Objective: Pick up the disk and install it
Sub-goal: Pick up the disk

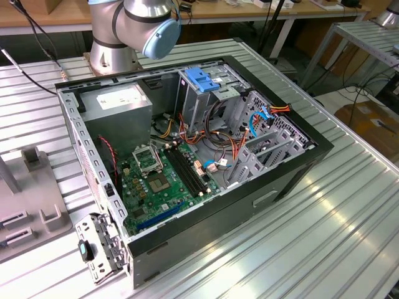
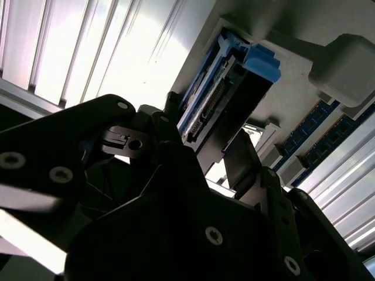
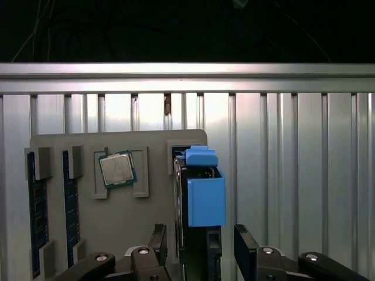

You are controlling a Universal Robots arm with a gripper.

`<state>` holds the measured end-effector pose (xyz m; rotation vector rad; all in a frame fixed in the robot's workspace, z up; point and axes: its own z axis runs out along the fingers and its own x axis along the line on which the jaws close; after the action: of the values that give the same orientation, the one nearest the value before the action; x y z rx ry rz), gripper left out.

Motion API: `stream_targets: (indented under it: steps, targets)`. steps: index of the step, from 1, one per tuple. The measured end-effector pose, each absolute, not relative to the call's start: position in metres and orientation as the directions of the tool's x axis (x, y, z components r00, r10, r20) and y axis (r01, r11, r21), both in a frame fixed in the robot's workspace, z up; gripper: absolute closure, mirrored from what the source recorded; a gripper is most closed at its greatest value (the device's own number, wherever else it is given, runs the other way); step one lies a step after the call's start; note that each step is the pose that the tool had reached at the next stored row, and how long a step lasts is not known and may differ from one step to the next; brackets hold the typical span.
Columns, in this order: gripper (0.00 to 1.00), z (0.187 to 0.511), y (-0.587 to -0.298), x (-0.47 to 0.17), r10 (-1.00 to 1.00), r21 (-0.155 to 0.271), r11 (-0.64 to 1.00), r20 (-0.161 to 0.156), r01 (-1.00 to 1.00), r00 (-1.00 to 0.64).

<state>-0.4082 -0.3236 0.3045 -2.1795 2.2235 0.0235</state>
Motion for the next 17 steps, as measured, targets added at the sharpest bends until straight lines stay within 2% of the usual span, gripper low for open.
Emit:
stream_targets:
  steps: [17]
  targets:
    - [0.43, 0.3040, -0.3192, -0.4082, -0.999, -0.009, 0.020, -0.037, -1.000, -0.020]
